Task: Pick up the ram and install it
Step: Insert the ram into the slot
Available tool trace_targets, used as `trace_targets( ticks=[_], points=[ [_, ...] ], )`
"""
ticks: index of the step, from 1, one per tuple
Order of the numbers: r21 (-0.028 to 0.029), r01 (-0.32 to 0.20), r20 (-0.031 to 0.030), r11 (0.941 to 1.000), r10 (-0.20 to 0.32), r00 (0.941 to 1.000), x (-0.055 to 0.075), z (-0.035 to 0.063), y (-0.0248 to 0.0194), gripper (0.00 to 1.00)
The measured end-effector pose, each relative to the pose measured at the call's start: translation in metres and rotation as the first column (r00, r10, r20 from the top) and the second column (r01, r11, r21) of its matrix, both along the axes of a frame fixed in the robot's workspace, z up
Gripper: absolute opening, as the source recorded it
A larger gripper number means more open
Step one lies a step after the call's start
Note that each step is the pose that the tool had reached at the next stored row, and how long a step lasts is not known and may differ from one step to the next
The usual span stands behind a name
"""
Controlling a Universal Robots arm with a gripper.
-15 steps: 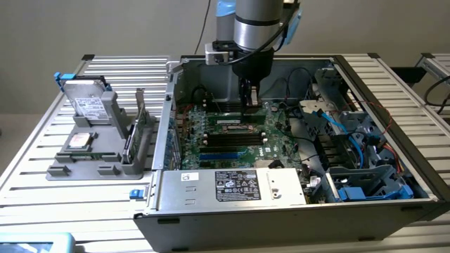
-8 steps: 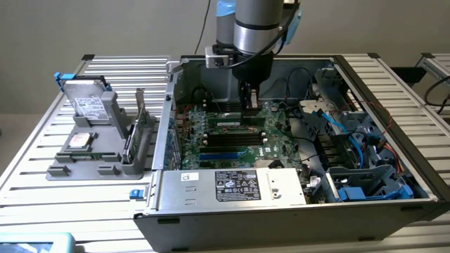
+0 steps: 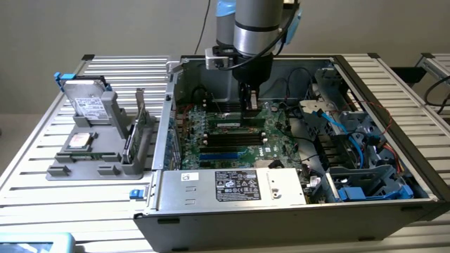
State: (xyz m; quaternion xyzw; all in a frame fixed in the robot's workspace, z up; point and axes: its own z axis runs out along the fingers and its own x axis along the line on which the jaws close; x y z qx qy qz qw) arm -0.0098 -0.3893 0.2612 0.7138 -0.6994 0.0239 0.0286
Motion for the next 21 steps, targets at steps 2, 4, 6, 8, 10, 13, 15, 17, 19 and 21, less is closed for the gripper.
trace_targets(
  ticks=[2,4,6,8,10,13,15,17,19,21],
  points=[
    [-0.0016,0.0,-0.0002,1.0,0.0,1.0,0.0,-0.0009,-0.0001,0.13],
    [-0.002,0.0,-0.0002,1.0,0.0,1.0,0.0,-0.0016,-0.0004,0.13],
    [-0.0019,0.0,-0.0001,1.0,0.0,1.0,0.0,-0.0022,-0.0013,0.13],
    [-0.0016,0.0,-0.0001,1.0,0.0,1.0,0.0,-0.0035,-0.0017,0.13],
    [-0.0019,0.0,-0.0002,1.0,0.0,1.0,0.0,-0.0054,-0.002,0.13],
    [-0.0019,0.0,-0.0002,1.0,0.0,1.0,0.0,-0.0088,-0.002,0.13],
    [-0.002,0.0,-0.0003,1.0,0.0,1.0,0.0,-0.0098,-0.0025,0.13],
    [-0.0018,0.0,-0.0009,1.0,0.0,1.0,0.0,-0.0103,-0.004,0.13],
    [-0.0019,0.0,-0.0011,1.0,0.0,1.0,0.0,-0.0112,-0.0054,0.13],
    [-0.0019,0.0,-0.0011,1.0,0.0,1.0,0.0,-0.0127,-0.0057,0.13]
  ],
)
